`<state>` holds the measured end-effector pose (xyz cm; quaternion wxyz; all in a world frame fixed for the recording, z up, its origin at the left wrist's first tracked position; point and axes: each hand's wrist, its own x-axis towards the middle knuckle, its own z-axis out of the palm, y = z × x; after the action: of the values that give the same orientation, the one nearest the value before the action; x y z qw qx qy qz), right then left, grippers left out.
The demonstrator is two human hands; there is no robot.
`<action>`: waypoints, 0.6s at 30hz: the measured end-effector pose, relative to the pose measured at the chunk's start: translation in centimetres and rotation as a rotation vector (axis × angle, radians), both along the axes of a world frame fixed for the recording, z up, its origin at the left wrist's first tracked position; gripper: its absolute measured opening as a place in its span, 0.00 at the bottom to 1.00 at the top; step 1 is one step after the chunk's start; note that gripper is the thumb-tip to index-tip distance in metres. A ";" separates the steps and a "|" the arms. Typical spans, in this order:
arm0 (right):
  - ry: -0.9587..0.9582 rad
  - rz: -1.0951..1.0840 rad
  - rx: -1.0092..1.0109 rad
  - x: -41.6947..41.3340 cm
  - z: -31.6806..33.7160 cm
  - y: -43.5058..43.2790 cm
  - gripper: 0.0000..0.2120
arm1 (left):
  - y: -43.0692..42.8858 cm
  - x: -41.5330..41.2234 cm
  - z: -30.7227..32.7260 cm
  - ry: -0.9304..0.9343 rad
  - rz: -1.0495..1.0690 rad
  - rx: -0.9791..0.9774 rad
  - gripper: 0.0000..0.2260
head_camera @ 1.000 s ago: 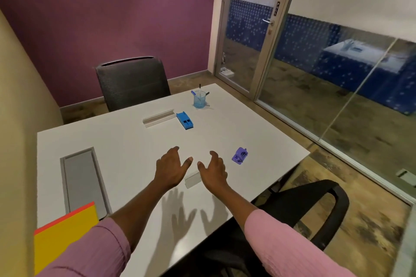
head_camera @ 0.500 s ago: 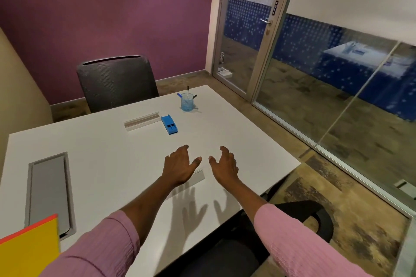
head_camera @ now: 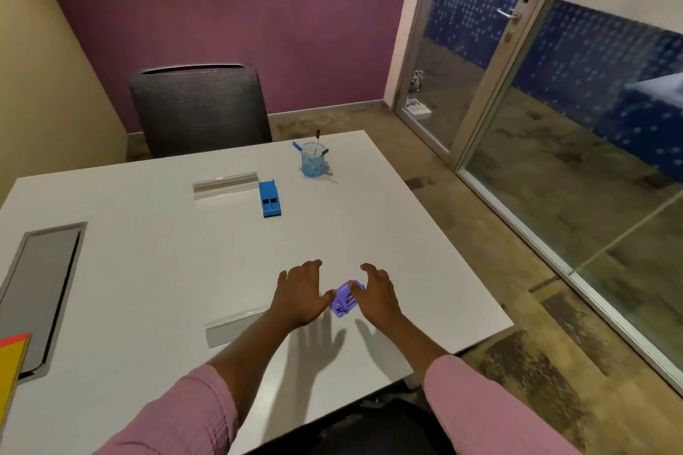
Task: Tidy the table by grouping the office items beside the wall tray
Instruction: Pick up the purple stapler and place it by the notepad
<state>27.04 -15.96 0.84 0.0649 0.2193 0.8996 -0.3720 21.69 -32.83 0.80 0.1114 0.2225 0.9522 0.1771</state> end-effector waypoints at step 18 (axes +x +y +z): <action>-0.121 0.374 0.240 -6.2 -7.7 3.6 0.21 | 5.4 -1.4 -9.7 0.002 -0.096 -0.213 0.32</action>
<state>20.80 -12.37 -6.86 0.1599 0.0768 0.9569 -0.2300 20.34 -27.46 -8.89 0.1416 0.2550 0.9540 0.0693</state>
